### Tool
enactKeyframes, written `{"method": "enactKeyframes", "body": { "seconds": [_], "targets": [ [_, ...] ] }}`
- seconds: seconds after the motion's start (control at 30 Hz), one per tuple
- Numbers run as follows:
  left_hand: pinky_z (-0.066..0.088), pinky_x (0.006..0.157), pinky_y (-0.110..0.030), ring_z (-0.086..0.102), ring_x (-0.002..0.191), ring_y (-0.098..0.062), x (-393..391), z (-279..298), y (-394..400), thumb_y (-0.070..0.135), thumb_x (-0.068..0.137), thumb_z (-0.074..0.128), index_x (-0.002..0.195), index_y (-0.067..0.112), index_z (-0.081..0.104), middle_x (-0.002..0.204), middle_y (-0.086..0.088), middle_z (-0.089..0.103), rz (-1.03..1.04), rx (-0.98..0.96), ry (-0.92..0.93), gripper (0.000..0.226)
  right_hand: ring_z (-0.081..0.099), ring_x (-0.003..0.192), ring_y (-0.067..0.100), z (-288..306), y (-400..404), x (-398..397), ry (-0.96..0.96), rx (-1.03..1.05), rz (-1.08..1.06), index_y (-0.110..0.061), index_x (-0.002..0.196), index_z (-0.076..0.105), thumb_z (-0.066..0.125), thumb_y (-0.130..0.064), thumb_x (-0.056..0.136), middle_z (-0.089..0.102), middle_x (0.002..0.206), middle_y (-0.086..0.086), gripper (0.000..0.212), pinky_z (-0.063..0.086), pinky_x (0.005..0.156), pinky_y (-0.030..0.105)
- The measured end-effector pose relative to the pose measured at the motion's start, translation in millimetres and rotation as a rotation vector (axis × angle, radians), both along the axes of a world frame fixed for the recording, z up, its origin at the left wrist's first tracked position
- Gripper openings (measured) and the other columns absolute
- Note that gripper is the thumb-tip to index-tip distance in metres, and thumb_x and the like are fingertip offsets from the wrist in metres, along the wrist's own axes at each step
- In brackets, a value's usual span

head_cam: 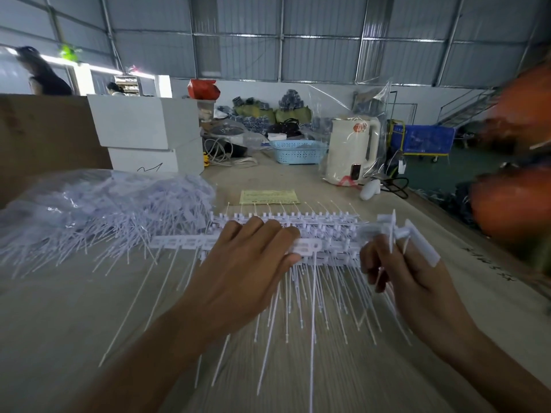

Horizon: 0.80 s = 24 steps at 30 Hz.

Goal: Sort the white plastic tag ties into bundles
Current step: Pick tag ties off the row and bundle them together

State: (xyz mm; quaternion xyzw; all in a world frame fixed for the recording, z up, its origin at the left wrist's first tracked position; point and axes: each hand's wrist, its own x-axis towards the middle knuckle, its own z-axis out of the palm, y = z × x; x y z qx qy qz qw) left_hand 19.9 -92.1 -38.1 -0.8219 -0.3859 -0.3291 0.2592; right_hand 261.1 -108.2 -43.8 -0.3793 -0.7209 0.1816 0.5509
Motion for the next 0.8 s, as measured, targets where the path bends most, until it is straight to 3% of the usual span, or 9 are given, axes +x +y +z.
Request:
{"method": "enactKeyframes", "body": {
  "seconds": [0.1, 0.17, 0.27, 0.33, 0.4, 0.47, 0.57, 0.7, 0.8],
  "targets": [
    [0.039, 0.074, -0.042, 0.053, 0.086, -0.025, 0, -1, -2, 0.034, 0.107, 0.034, 0.119, 0.015, 0.055, 0.101, -0.002, 0.062, 0.007, 0.040, 0.007, 0.031, 0.057, 0.062, 0.024, 1, -2, -3, 0.027, -0.060, 0.049, -0.013, 0.077, 0.057, 0.036, -0.040, 0.101, 0.058, 0.072, 0.013, 0.042, 0.048, 0.060, 0.027],
    [0.041, 0.073, -0.042, 0.055, 0.086, -0.026, -1, 0, -3, 0.032, 0.106, 0.038, 0.118, 0.013, 0.059, 0.100, -0.003, 0.063, 0.001, 0.060, 0.009, 0.031, 0.051, 0.052, 0.022, 1, -4, -6, 0.035, -0.097, 0.081, -0.018, 0.075, 0.058, 0.036, -0.040, 0.102, 0.054, 0.064, 0.011, 0.042, 0.045, 0.052, 0.024],
    [0.040, 0.072, -0.041, 0.055, 0.085, -0.026, -1, 2, -6, 0.029, 0.106, 0.041, 0.114, 0.012, 0.063, 0.098, -0.003, 0.065, -0.008, 0.091, 0.023, 0.029, 0.039, 0.048, 0.004, 4, -7, -11, 0.061, -0.144, 0.105, -0.030, 0.077, 0.066, 0.039, -0.036, 0.102, 0.042, 0.057, -0.001, 0.037, 0.035, 0.050, 0.012],
    [0.038, 0.071, -0.040, 0.054, 0.083, -0.025, -1, 3, -8, 0.025, 0.105, 0.044, 0.110, 0.012, 0.065, 0.095, -0.002, 0.064, -0.011, 0.101, 0.040, 0.024, 0.047, 0.050, -0.002, 6, -10, -15, 0.029, -0.149, 0.098, -0.032, 0.084, 0.070, 0.044, -0.033, 0.099, 0.049, 0.057, -0.012, 0.030, 0.037, 0.053, 0.005],
    [0.035, 0.071, -0.038, 0.052, 0.082, -0.025, -1, 2, -8, 0.014, 0.098, 0.057, 0.105, 0.012, 0.066, 0.092, -0.002, 0.064, -0.005, 0.115, 0.069, 0.012, 0.049, 0.050, -0.002, 8, -15, -19, 0.009, -0.206, 0.105, -0.026, 0.091, 0.074, 0.049, -0.043, 0.092, 0.052, 0.055, -0.015, 0.030, 0.038, 0.054, 0.008],
    [0.031, 0.071, -0.038, 0.051, 0.084, -0.025, 1, 2, -10, 0.002, 0.087, 0.066, 0.103, 0.012, 0.067, 0.092, -0.002, 0.064, 0.004, 0.122, 0.083, 0.019, 0.038, 0.046, 0.002, 7, -17, -22, 0.022, -0.285, 0.146, -0.017, 0.088, 0.076, 0.053, -0.054, 0.086, 0.040, 0.052, -0.008, 0.044, 0.033, 0.051, 0.012],
    [0.031, 0.071, -0.037, 0.053, 0.084, -0.025, 5, 4, -15, 0.001, 0.087, 0.055, 0.100, 0.012, 0.068, 0.092, -0.001, 0.066, -0.011, 0.167, 0.118, 0.022, 0.031, 0.047, 0.007, 6, -19, -30, 0.066, -0.360, 0.203, -0.005, 0.088, 0.073, 0.064, -0.063, 0.086, 0.032, 0.053, -0.005, 0.059, 0.030, 0.049, 0.016],
    [0.033, 0.069, -0.037, 0.058, 0.076, -0.024, 14, 10, -21, 0.010, 0.108, 0.024, 0.094, 0.011, 0.072, 0.085, -0.001, 0.066, -0.035, 0.222, 0.117, 0.050, 0.023, 0.045, 0.010, 7, -23, -35, 0.185, -0.466, 0.348, -0.031, 0.069, 0.074, 0.055, -0.059, 0.090, 0.028, 0.052, -0.005, 0.039, 0.025, 0.046, 0.020],
    [0.034, 0.068, -0.038, 0.059, 0.075, -0.024, 17, 10, -23, 0.012, 0.109, 0.022, 0.093, 0.011, 0.071, 0.084, -0.001, 0.065, -0.012, 0.257, 0.140, 0.051, 0.025, 0.042, 0.010, 7, -21, -33, 0.221, -0.515, 0.340, -0.015, 0.072, 0.074, 0.072, -0.056, 0.081, 0.032, 0.049, -0.003, 0.042, 0.026, 0.043, 0.019]
  ]
}}
